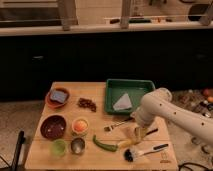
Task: Place fork in purple bowl
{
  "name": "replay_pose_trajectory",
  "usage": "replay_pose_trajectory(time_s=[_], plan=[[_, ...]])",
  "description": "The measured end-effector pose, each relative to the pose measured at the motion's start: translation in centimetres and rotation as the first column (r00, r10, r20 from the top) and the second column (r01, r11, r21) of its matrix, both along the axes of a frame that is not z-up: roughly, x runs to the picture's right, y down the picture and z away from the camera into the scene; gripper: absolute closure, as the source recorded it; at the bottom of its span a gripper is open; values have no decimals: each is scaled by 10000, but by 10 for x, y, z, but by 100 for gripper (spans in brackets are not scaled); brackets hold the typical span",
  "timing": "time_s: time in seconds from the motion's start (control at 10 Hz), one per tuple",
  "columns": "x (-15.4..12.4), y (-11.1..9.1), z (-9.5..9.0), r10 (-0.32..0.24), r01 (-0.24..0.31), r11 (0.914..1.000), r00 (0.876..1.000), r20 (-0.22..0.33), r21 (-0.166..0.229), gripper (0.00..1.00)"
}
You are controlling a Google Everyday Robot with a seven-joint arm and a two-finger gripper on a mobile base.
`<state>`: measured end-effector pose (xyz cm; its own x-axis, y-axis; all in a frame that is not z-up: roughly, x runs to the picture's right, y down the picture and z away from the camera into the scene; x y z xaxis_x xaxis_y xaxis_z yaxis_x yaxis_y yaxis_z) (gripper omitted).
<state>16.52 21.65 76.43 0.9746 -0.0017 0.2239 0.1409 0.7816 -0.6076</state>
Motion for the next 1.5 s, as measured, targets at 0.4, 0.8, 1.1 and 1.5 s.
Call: replay_pose_trajectory(time_s=[0.4,0.8,1.1,1.5], plan=[[-26,0,4,-1064,1049,9941,9923,630,271,20],[-45,-1,11,-1485,1472,9889,9834,1039,199,20],[-59,-3,16,-1615,1616,9868,9780,1319,104,20],[-70,-7,23,-1683,1708,9853,9745,1482,-43,20]])
